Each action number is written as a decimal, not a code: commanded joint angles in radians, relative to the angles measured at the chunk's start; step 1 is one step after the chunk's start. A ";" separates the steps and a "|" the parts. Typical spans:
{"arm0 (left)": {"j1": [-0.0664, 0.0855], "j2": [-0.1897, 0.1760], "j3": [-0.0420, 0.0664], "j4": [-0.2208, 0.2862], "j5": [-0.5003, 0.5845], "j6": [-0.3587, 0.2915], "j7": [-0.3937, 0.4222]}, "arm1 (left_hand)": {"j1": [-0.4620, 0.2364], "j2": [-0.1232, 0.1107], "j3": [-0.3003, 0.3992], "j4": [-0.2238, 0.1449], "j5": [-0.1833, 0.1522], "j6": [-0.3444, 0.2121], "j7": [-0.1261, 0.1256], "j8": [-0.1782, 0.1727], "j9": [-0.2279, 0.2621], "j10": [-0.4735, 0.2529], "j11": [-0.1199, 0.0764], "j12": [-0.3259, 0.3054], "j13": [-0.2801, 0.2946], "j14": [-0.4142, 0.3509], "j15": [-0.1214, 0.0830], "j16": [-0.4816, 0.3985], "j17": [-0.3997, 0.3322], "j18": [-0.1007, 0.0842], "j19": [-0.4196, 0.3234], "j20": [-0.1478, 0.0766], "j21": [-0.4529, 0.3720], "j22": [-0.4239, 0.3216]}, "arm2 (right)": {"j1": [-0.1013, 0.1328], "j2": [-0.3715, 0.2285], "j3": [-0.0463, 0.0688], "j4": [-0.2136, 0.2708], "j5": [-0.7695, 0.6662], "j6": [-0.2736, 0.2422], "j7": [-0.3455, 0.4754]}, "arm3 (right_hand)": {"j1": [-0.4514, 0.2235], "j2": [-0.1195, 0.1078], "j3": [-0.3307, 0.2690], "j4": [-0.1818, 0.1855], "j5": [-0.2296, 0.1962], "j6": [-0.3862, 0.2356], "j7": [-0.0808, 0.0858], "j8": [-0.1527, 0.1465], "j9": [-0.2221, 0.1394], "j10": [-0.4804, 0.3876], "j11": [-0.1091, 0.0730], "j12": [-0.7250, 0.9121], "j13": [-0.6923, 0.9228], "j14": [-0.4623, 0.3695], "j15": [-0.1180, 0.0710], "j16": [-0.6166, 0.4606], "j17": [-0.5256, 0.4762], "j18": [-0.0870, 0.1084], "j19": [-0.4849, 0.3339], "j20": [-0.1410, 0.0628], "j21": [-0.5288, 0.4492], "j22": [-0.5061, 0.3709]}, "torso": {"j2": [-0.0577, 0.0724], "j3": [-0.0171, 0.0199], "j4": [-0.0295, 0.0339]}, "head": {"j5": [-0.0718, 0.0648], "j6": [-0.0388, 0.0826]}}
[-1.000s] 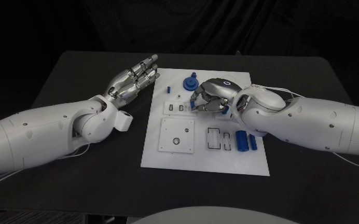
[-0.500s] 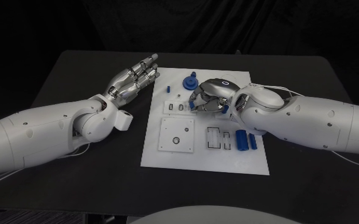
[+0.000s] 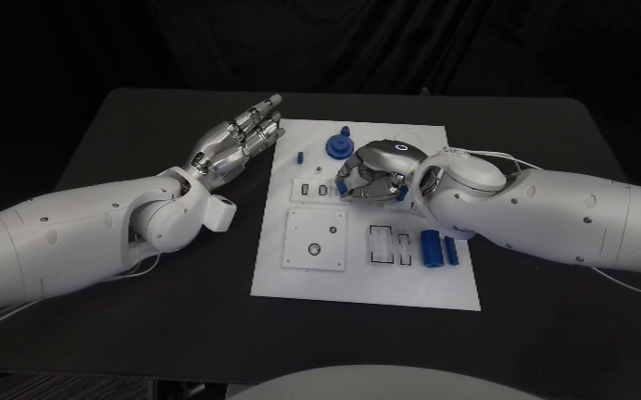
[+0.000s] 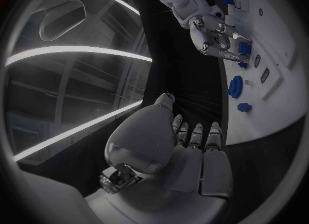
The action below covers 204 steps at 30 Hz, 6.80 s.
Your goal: Assemble the parts on the task board
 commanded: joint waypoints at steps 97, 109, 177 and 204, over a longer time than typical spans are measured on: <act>0.110 0.103 0.001 0.022 -1.093 -0.416 -0.393 | -0.070 -0.218 0.299 0.068 -0.408 0.676 0.161 0.091 0.079 1.174 0.118 0.954 1.396 1.370 -0.046 1.485 1.316 -0.063 1.152 -0.043 1.291 1.056 | 0.071 -0.382 -0.004 0.137 -0.033 -0.274 -0.023 | -0.245 -0.189 0.322 0.242 0.119 -0.128 0.032 -0.030 -0.097 -0.495 0.066 -0.698 -0.410 -0.272 0.076 -0.682 -0.505 0.167 -0.368 0.082 -1.104 -0.196 | -0.131 0.0686 -0.0472 | 0.105 0.044; 0.116 0.174 0.002 0.016 -1.296 -0.345 -0.681 | -0.211 -0.219 0.187 0.051 -0.463 0.764 0.091 0.399 0.376 1.494 0.066 1.476 1.533 1.570 -0.093 1.567 1.569 -0.119 1.389 -0.089 1.478 1.376 | 0.062 -0.385 -0.004 0.123 -0.034 -0.322 -0.041 | -0.281 -0.153 0.215 0.258 0.114 -0.016 0.026 0.033 -0.045 -0.139 0.039 -0.295 -0.055 -0.049 0.041 -0.352 -0.159 0.126 -0.182 0.047 -0.805 -0.040 | -0.152 0.0736 -0.0563 | 0.106 0.006; 0.103 0.357 0.001 -0.069 -1.321 -0.015 -1.198 | -0.446 -0.184 0.144 0.060 -0.378 0.886 0.013 0.397 0.834 1.564 -0.011 1.564 1.568 1.570 -0.174 1.567 1.569 -0.152 1.513 -0.168 1.527 1.504 | 0.050 -0.378 -0.004 0.099 -0.052 -0.314 -0.052 | -0.197 -0.164 0.295 0.252 0.496 -0.073 0.022 0.177 0.140 -0.130 0.031 -0.276 -0.016 -0.038 0.033 -0.321 -0.111 0.121 -0.173 0.037 -0.766 0.064 | -0.151 0.0703 -0.0659 | 0.131 -0.063; 0.071 0.365 0.001 -0.074 -1.321 -0.006 -1.206 | -0.499 -0.178 0.121 0.069 -0.499 0.926 0.016 0.348 0.834 1.564 -0.008 1.564 1.568 1.570 -0.172 1.567 1.569 -0.151 1.513 -0.165 1.525 1.505 | 0.046 -0.378 -0.004 0.098 -0.052 -0.313 -0.050 | -0.196 -0.164 0.298 0.251 0.501 -0.072 0.022 0.179 0.142 -0.130 0.031 -0.277 -0.017 -0.039 0.033 -0.322 -0.112 0.121 -0.173 0.037 -0.768 0.064 | -0.154 0.0711 -0.0656 | 0.129 -0.063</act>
